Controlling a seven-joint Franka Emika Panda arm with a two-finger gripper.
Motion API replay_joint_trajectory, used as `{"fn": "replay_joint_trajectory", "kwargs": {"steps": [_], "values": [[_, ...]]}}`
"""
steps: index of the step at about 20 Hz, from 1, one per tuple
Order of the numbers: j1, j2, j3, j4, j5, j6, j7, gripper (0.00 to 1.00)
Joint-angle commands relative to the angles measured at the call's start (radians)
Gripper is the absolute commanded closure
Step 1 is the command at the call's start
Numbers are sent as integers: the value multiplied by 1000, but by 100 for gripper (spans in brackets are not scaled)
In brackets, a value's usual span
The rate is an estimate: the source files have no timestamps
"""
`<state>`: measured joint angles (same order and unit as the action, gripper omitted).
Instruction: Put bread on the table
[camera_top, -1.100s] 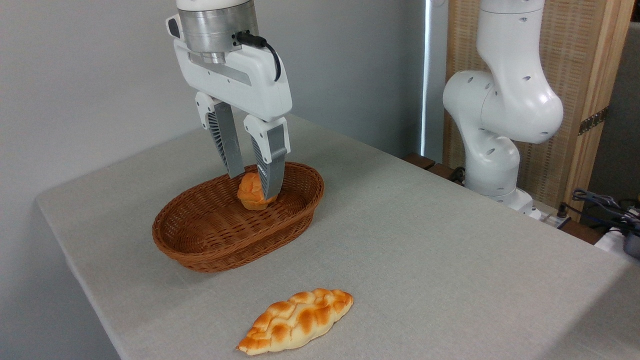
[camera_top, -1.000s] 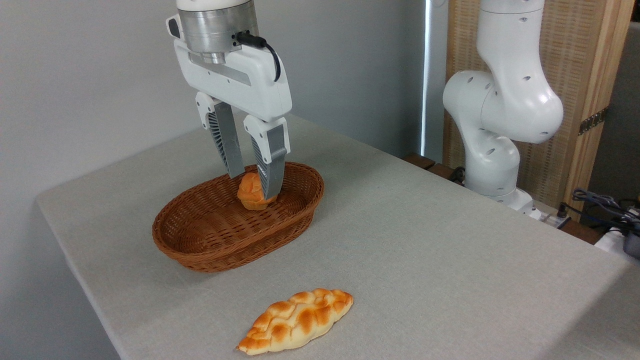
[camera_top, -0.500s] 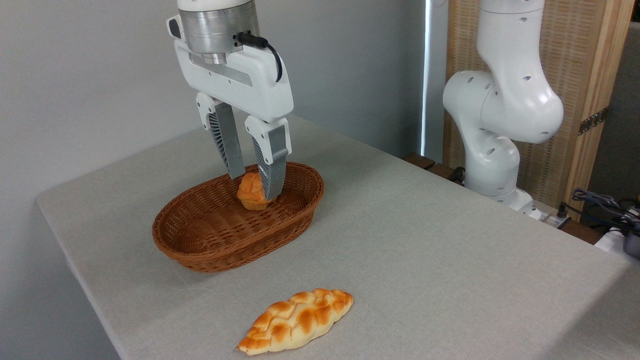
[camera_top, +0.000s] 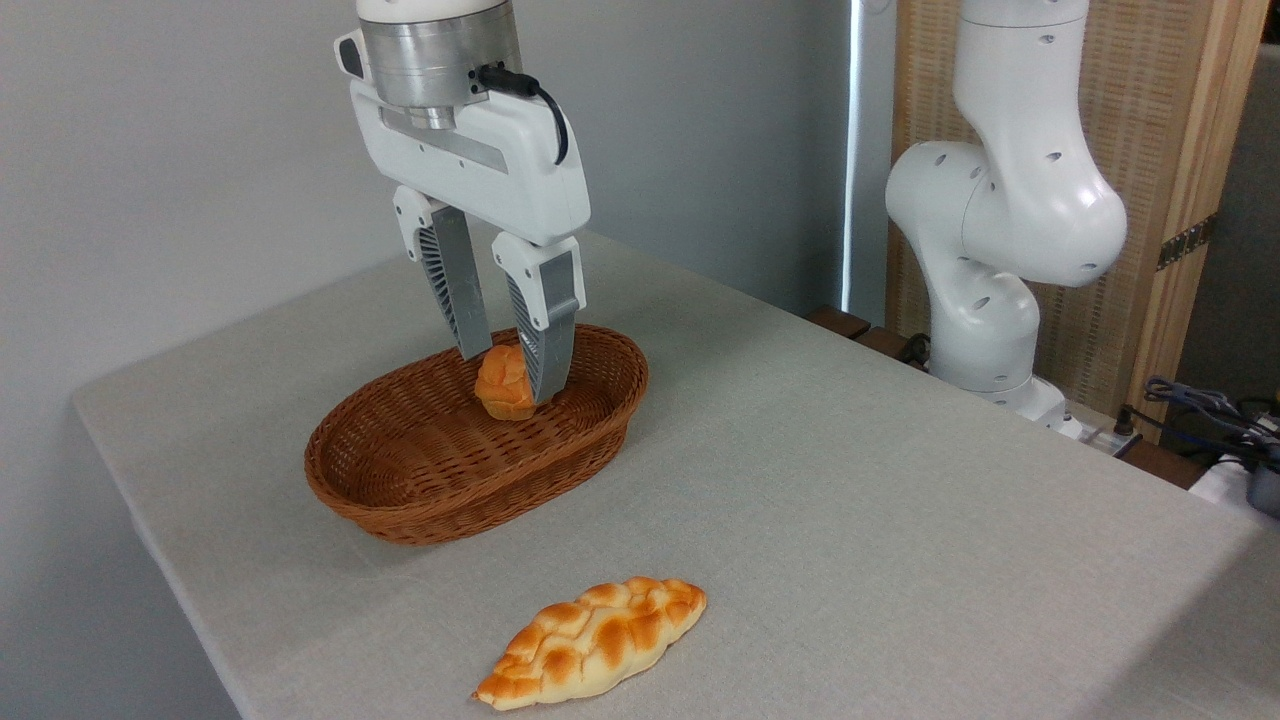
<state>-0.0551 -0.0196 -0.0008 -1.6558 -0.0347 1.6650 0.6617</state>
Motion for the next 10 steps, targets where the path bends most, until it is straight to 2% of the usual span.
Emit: {"fn": "replay_joint_trajectory", "kwargs": {"steps": [1, 4, 8, 10], "values": [[-8, -16, 9, -7, 4, -19, 10, 0], [-8, -19, -7, -21, -1, -16, 9, 0], [-8, -37, -96, -51, -7, 7, -1, 0], [-8, -72, -125, -85, -39, 50, -1, 0]]}}
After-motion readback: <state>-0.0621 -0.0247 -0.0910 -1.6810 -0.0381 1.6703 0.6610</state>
